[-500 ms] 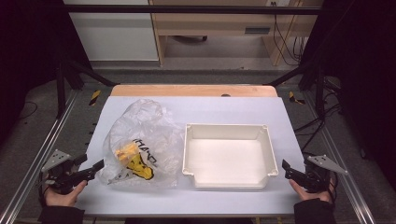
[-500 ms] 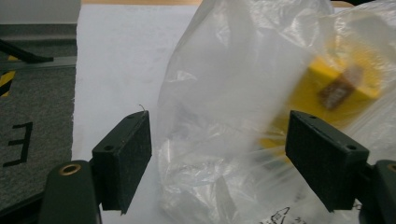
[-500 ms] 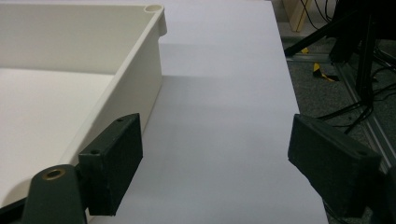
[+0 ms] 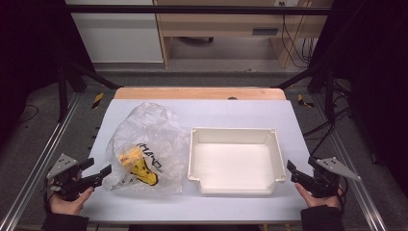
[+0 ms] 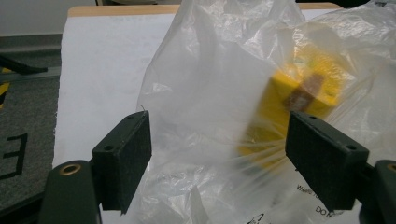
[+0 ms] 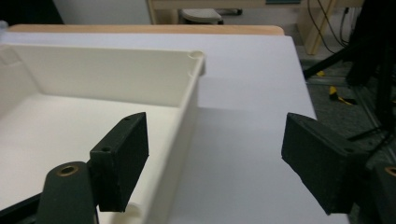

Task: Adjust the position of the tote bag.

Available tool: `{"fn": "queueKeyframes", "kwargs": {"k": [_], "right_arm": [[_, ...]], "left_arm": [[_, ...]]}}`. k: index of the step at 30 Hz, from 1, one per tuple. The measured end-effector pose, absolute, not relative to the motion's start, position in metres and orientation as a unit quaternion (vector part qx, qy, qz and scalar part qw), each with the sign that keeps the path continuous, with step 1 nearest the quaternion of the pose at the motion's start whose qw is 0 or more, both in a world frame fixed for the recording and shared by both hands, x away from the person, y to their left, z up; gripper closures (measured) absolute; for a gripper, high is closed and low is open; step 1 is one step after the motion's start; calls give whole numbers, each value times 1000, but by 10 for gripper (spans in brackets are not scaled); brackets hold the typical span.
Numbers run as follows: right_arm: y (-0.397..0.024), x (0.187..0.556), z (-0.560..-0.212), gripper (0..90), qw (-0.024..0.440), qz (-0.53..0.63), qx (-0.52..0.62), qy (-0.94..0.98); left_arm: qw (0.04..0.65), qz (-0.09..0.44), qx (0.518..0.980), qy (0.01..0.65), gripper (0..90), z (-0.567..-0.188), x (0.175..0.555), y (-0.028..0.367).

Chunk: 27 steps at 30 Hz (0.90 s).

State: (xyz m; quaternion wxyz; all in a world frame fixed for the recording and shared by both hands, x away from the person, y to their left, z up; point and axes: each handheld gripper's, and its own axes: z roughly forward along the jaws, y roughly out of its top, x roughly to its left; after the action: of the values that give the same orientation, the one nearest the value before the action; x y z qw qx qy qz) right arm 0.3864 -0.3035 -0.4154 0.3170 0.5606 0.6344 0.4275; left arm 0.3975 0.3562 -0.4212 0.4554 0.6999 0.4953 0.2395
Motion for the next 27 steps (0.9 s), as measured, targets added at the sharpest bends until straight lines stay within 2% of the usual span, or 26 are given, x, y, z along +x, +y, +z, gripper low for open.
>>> {"fn": "queueKeyframes", "kwargs": {"k": [27], "right_arm": [[-172, 389, -375, 199, 252, 499, 454, 694]], "left_arm": [[470, 239, 705, 475, 221, -414, 393, 342]]}}
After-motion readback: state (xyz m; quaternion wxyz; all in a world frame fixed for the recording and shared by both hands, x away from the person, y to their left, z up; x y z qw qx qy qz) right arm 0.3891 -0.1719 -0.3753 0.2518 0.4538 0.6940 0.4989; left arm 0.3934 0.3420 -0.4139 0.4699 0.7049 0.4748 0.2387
